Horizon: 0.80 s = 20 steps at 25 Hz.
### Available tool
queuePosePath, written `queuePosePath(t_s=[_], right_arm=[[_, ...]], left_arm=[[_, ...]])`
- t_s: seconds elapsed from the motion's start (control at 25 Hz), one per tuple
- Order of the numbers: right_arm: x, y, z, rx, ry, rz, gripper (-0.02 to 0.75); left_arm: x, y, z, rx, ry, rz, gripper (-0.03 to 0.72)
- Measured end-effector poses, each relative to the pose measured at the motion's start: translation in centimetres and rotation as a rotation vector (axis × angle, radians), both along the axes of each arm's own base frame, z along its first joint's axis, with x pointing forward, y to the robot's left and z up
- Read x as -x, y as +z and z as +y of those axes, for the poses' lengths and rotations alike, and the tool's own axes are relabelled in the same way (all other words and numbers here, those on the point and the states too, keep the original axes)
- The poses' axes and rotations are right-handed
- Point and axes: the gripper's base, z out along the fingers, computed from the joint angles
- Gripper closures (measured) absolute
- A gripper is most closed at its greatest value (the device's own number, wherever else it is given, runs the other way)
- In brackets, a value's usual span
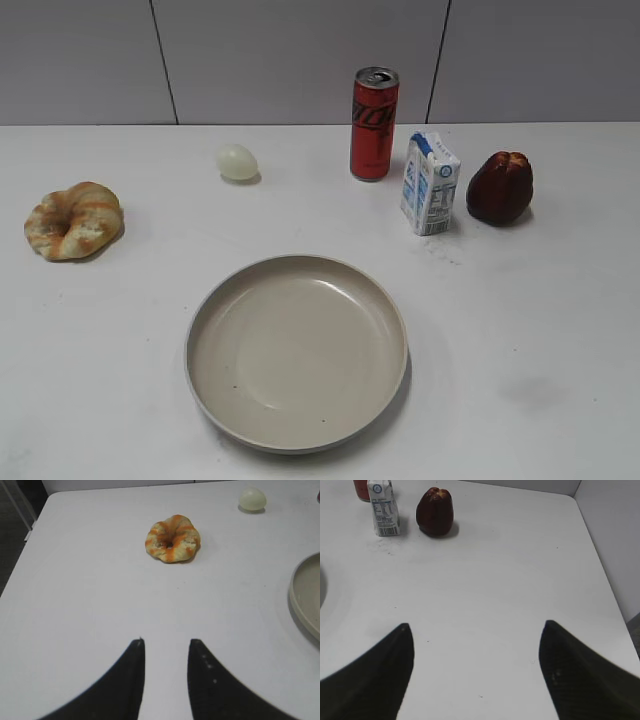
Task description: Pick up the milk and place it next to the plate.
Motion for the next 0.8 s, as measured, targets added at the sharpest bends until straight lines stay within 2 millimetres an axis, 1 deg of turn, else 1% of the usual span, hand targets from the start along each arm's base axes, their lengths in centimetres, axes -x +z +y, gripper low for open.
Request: queuePosePath(t_s=[0.64,0.72,0.8], right_arm=[[0.0,0.0,0.0,-0.001,0.000,0.000,0.148],[-0.1,0.3,0.1,-0.009,0.002,-0.015,0.148],[-0.8,1.4,0.1,-0.026,0.006,-0.089,0.148]], left_arm=[[0.0,0.0,0.0,0.000,0.000,0.000,0.459],[0.0,0.0,0.0,0.000,0.000,0.000,0.459],[0.0,0.0,0.0,0.000,0.000,0.000,0.459]])
